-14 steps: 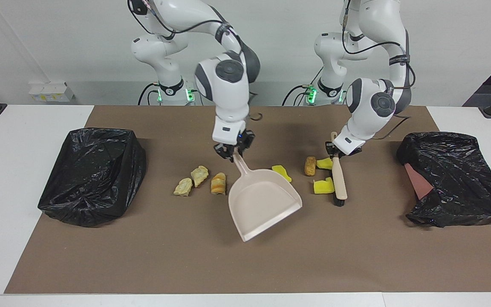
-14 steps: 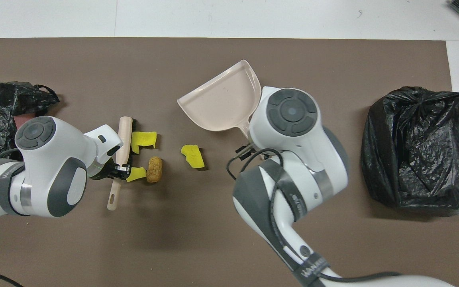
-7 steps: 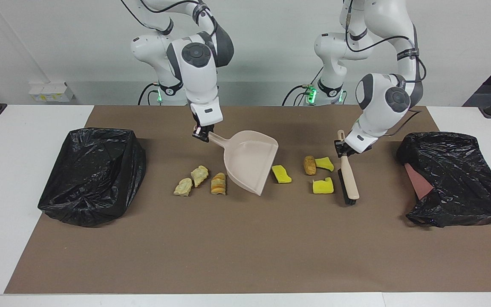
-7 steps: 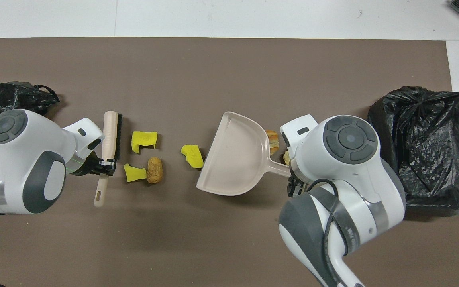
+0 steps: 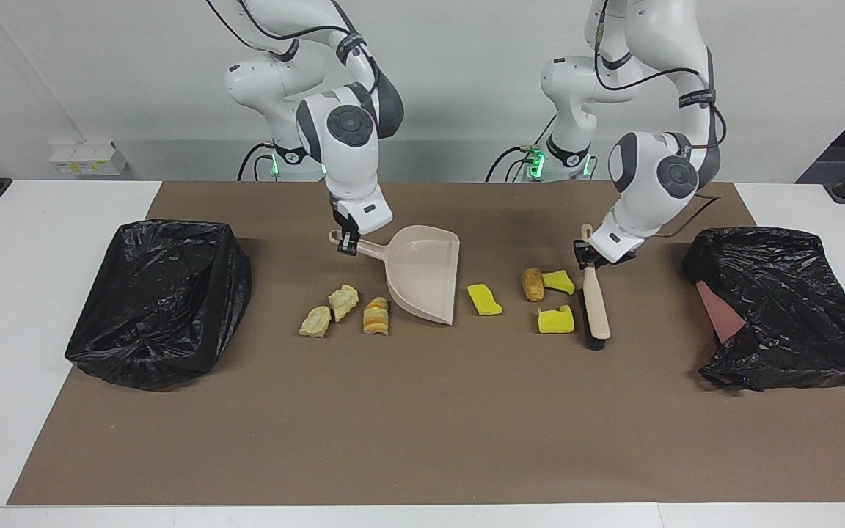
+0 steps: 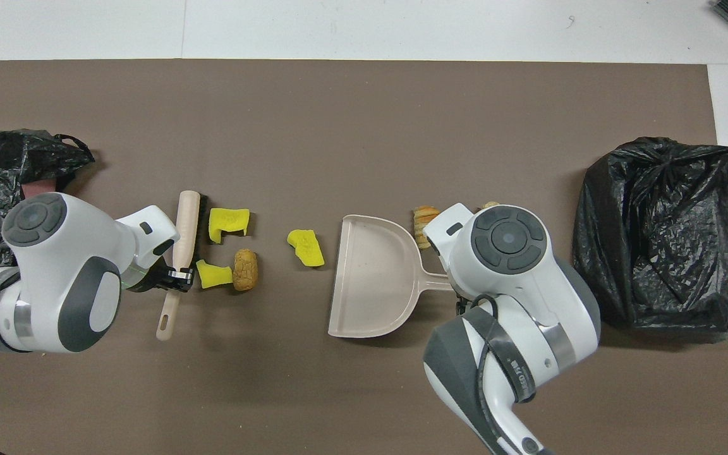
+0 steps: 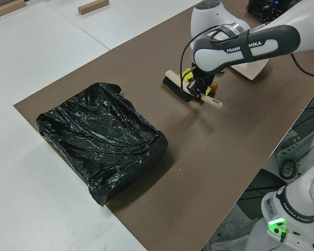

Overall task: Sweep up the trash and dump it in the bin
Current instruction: 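Sweep the sponges and bread into the dustpan with the left gripper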

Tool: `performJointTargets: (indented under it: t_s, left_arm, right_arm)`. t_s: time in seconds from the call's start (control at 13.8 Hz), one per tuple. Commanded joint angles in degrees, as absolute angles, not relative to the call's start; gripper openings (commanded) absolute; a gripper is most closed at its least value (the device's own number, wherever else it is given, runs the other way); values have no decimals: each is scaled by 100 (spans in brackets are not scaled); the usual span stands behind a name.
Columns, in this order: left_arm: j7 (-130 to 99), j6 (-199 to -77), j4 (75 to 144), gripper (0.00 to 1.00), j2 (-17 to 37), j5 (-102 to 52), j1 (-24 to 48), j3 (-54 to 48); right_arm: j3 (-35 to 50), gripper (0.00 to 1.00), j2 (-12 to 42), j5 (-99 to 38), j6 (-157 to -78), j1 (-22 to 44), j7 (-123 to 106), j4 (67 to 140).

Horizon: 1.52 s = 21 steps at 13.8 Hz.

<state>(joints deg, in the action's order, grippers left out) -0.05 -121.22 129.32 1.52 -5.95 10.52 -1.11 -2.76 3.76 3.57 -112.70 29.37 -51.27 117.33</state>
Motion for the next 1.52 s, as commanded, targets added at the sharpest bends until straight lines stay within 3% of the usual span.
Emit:
performJointTargets:
  t_s: [0.0, 0.73, 1.02, 1.45]
  left_arm:
    - [-516, -12270, 13262, 0, -88, -606, 1536, -70]
    - [-1090, -12427, 13166, 0, -123, -2265, 2969, -105]
    - [-1395, -12533, 12781, 0, -18, -2786, 3559, -123]
    - [-2151, -12147, 12332, 0, -377, -2795, 3279, -158]
  right_arm:
    - [-246, 0, 518, 457, -11547, 3136, -4616, 11760]
    - [-237, 0, 642, 352, -11839, 3261, -3867, 11751]
    - [-246, 0, 642, 343, -11804, 3313, -3858, 11751]
    - [-246, 0, 633, 343, -11786, 3313, -3814, 11751]
